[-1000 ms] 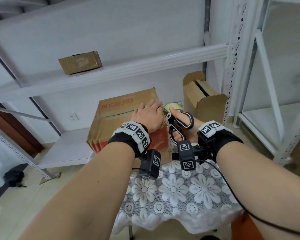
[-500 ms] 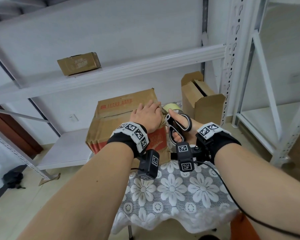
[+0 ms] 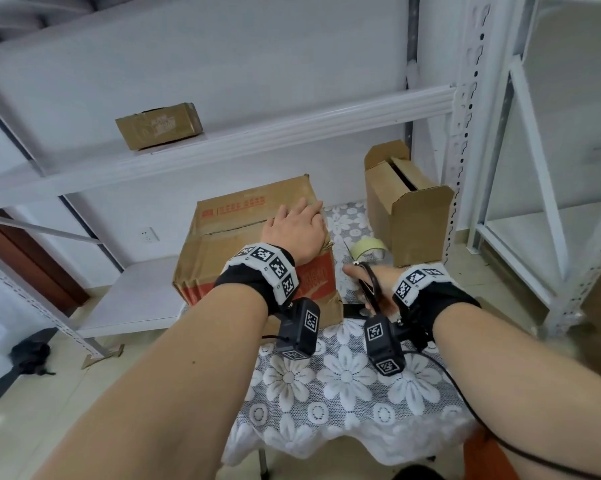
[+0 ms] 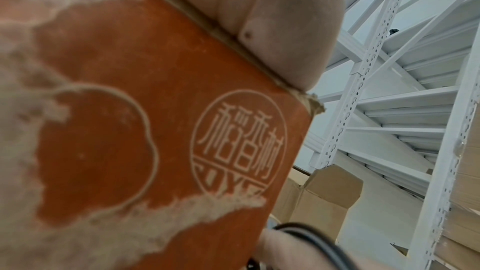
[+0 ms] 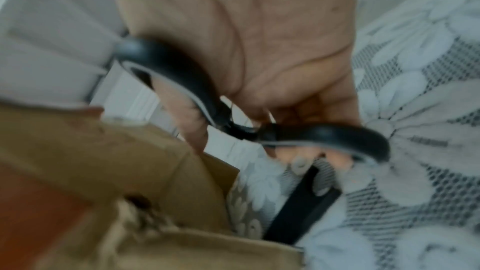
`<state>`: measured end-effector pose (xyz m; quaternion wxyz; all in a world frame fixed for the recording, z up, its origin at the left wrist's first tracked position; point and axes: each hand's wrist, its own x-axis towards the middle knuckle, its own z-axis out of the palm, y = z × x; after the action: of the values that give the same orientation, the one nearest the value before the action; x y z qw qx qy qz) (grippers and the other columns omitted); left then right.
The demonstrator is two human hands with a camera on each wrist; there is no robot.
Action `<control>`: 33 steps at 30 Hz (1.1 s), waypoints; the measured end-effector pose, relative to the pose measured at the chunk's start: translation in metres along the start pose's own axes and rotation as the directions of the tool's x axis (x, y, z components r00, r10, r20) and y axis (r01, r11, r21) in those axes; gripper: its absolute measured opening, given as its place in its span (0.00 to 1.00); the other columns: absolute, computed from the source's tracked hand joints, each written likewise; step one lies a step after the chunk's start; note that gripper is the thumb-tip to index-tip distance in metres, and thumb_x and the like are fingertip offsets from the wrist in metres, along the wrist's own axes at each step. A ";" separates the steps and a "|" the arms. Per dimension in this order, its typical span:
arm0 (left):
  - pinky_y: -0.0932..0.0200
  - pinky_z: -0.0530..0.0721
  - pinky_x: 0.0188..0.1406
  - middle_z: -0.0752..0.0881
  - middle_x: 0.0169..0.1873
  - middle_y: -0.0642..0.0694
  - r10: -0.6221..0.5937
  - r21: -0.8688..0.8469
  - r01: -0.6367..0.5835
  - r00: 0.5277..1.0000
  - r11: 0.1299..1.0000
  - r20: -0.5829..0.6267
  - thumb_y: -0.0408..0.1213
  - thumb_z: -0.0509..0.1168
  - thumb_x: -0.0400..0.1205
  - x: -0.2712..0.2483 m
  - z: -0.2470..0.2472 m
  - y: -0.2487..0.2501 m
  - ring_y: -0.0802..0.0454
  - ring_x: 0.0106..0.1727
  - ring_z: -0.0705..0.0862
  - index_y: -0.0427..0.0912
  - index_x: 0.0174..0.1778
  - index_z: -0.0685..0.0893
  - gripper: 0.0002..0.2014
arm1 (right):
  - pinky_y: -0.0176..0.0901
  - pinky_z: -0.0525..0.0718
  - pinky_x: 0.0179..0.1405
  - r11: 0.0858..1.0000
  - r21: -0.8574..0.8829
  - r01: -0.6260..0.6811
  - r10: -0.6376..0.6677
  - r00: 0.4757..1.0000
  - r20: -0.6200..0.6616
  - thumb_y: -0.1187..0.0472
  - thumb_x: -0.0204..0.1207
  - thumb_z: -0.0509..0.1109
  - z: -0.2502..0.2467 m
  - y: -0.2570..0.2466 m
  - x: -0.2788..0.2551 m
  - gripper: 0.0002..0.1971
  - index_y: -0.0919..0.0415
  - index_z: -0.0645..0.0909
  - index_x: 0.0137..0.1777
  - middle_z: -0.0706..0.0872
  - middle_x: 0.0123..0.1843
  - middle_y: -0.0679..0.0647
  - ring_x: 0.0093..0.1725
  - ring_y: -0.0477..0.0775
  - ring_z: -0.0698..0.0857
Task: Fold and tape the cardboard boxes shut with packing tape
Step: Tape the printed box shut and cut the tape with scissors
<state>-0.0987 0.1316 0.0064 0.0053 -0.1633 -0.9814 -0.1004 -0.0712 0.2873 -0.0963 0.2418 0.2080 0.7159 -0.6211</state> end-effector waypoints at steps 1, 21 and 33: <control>0.41 0.48 0.84 0.52 0.86 0.53 0.000 -0.001 0.000 1.000 1.000 0.000 0.47 0.39 0.89 0.000 0.000 0.000 0.43 0.86 0.49 0.58 0.86 0.52 0.26 | 0.41 0.74 0.27 0.999 -0.042 0.026 -0.029 0.997 -0.073 0.39 0.67 0.73 0.002 0.000 0.003 0.22 0.58 0.72 0.35 0.73 0.25 0.55 0.20 0.53 0.72; 0.41 0.45 0.84 0.41 0.85 0.36 -0.038 0.011 0.038 0.998 0.999 -0.040 0.50 0.40 0.88 0.001 0.002 -0.003 0.36 0.85 0.40 0.59 0.85 0.53 0.26 | 0.47 0.86 0.42 0.824 -0.456 0.337 -0.544 0.697 -0.467 0.60 0.85 0.59 0.001 -0.032 -0.026 0.14 0.65 0.83 0.46 0.88 0.45 0.59 0.36 0.56 0.83; 0.45 0.48 0.85 0.51 0.85 0.38 -0.018 0.021 0.018 1.000 1.000 -0.001 0.49 0.39 0.89 0.007 0.005 -0.011 0.42 0.86 0.47 0.37 0.85 0.53 0.30 | 0.54 0.55 0.82 0.768 0.206 0.607 -0.603 0.793 -0.086 0.31 0.78 0.51 0.050 -0.109 -0.030 0.39 0.50 0.50 0.84 0.54 0.85 0.50 0.83 0.50 0.57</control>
<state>-0.1089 0.1246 -0.0001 0.0064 -0.1546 -0.9838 -0.0903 -0.1083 0.2228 0.0019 -0.0011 -0.0032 0.6721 -0.7405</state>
